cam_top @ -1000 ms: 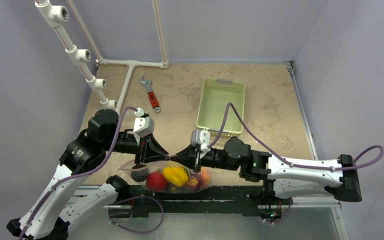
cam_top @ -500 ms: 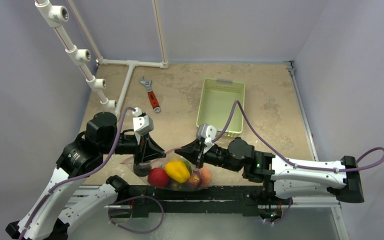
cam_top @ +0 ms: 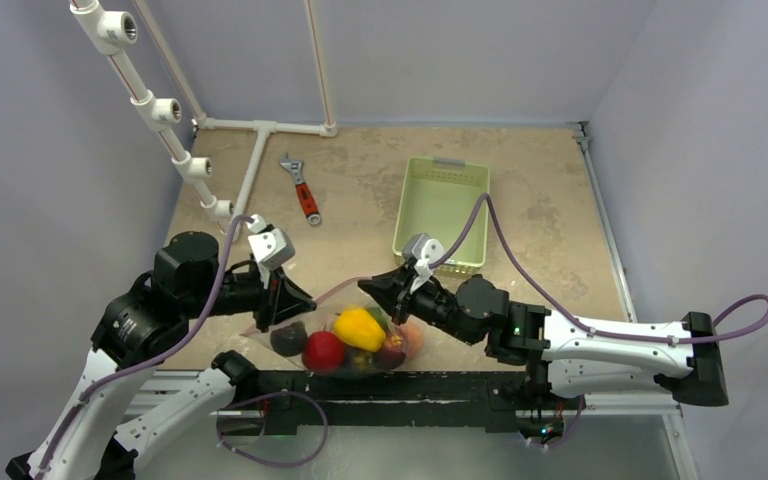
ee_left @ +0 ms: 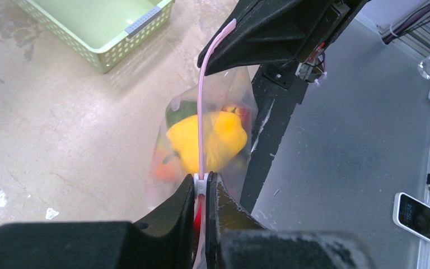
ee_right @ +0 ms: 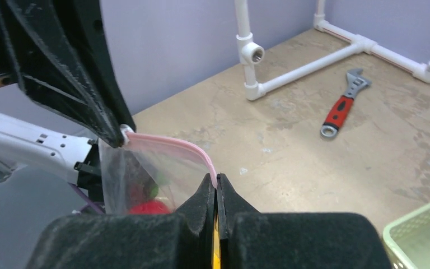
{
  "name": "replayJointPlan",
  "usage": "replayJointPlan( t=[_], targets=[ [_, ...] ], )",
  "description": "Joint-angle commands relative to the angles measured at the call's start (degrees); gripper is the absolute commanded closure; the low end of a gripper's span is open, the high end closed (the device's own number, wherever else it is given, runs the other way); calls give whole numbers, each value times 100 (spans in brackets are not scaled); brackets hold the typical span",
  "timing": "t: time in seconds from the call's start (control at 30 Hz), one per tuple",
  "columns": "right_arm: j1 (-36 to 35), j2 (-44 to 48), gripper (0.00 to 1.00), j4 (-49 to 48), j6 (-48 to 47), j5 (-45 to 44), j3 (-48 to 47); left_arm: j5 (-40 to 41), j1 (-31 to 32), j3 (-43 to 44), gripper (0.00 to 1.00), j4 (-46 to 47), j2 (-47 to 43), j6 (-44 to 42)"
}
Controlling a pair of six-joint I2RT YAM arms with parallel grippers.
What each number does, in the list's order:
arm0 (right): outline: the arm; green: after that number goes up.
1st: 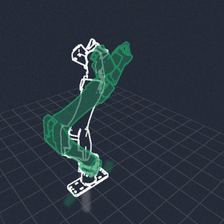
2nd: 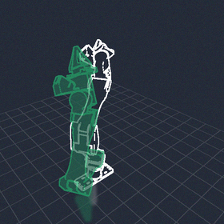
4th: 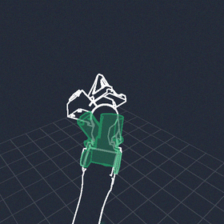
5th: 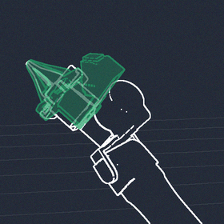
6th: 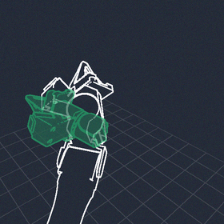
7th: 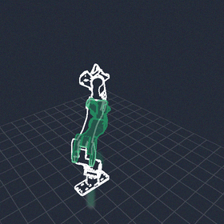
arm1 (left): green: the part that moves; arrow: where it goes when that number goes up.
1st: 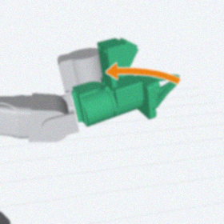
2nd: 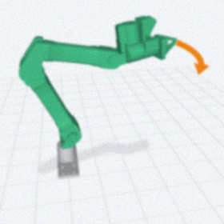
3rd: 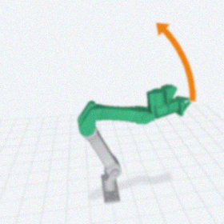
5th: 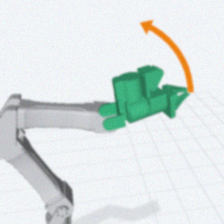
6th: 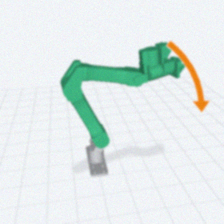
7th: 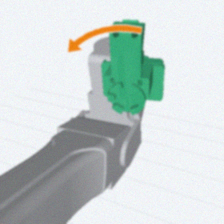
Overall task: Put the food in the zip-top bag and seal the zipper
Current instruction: Zip the zipper food storage bag at the center of the board.
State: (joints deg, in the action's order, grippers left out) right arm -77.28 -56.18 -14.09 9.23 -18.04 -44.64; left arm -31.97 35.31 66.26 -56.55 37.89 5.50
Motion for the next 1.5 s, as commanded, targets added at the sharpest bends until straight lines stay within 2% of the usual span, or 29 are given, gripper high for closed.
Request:
replayJointPlan(
  t=[0.0,0.3,0.57,0.77,0.9,0.93,1.03,1.13,1.37,1.47],
  targets=[
    [129,167,100,186,200,-1170,-62,275,18,377,100,-366,-152,212],
    [217,116,100,362,585,-1962,-141,335,19,635,100,-526,-339,398],
    [377,121,100,214,550,-2515,-215,510,18,743,100,-756,-464,448],
    [627,32,100,56,445,-2396,-249,672,13,788,100,-910,-543,526],
    [643,150,100,-279,-35,-1741,-230,705,20,828,100,-915,-572,529],
    [644,208,96,-333,-149,-1593,-237,694,20,840,100,-905,-568,519],
    [644,472,68,-408,-538,-1219,-277,659,18,828,100,-863,-538,482],
    [644,735,49,-321,-817,-837,-441,612,20,797,100,-809,-504,451],
    [644,895,23,310,-1579,712,-1093,506,18,727,100,-663,-484,393],
    [646,641,21,908,-1845,1273,-1535,425,15,722,100,-595,-475,336]
  ],
)
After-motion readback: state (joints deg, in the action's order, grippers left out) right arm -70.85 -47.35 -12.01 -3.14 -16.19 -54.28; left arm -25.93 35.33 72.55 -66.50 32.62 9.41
